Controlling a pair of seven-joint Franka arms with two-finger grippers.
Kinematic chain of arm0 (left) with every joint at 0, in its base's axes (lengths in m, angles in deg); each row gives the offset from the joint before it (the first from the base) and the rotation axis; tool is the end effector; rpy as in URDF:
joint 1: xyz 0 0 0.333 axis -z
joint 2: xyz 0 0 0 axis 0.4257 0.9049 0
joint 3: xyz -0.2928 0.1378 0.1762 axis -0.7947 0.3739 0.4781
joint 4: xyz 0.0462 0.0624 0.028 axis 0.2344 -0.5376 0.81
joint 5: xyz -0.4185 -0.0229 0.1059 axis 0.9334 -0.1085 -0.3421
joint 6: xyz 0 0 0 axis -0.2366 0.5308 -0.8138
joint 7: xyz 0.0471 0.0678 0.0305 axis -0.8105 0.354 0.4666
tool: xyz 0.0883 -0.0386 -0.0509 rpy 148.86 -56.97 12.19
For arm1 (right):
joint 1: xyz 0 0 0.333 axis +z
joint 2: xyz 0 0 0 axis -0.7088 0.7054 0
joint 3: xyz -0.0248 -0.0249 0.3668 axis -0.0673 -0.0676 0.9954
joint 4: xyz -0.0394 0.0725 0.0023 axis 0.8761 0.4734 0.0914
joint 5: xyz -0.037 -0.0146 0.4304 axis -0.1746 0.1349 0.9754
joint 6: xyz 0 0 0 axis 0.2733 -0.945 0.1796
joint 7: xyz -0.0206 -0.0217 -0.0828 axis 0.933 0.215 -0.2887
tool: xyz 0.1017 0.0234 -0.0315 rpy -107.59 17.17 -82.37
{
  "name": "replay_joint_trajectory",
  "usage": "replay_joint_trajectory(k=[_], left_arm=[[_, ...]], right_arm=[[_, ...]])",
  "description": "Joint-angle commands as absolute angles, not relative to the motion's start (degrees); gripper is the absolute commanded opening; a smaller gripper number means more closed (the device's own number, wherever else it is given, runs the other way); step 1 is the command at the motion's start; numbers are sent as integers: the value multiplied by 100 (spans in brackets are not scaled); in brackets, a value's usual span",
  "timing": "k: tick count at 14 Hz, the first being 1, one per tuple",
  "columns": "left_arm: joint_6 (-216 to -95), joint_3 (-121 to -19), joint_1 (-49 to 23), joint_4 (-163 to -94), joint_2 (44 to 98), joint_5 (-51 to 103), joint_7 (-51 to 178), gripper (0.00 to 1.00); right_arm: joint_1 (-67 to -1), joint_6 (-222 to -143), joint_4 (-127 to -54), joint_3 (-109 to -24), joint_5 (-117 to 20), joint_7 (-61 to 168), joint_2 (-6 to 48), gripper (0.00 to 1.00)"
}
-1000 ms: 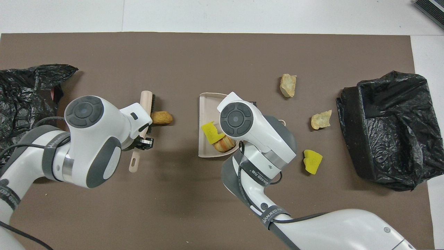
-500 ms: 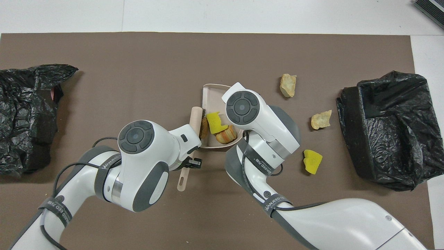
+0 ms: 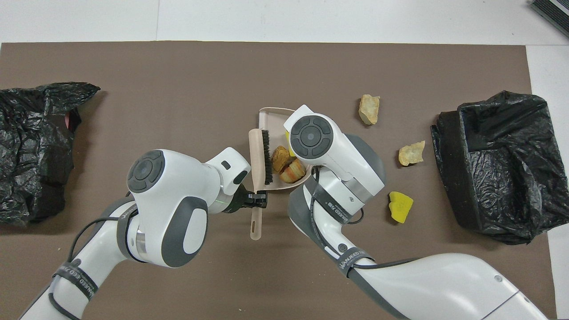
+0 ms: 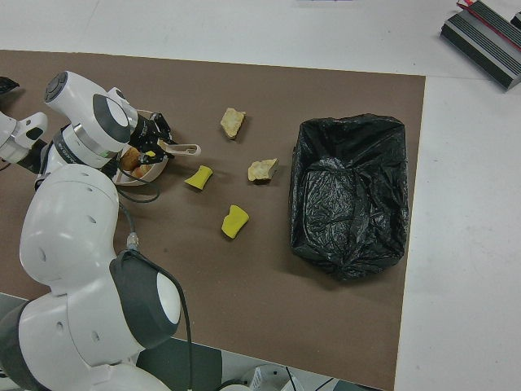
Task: Sweep and dump trash in bin
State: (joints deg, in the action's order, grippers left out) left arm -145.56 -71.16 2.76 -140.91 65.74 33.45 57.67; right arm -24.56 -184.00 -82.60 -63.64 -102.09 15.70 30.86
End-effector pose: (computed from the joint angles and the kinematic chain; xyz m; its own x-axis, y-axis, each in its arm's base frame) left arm 0.4971 -0.3282 0.4079 0.9908 -0.0649 -0.1191 -0.0076 -0.9030 0.4295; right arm 0.6423 0.3333 0.3744 0.0775 0.9690 -0.2347 0.9883 -0.0435 0.1465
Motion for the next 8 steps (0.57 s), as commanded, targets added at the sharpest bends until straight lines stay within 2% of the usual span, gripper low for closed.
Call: replay_joint_trajectory(k=[1,4,8], left_arm=[[-14120,-7068,-153,-14031,6276,3360,5828,0],[-13346,-7077,-691,-13916,6258,2476,5819,0],[-12748,-7077,-630,-14056,6056,1760,6003,0]], right_arm=[[-2580,-18524,-8119,-6330,-10216,1211,3210,0],[-2668,-18900,-8092,-6321,-10164,1016,3281,0],[-3115,-19044,-8101,-6313,-10076,492,3097,0]])
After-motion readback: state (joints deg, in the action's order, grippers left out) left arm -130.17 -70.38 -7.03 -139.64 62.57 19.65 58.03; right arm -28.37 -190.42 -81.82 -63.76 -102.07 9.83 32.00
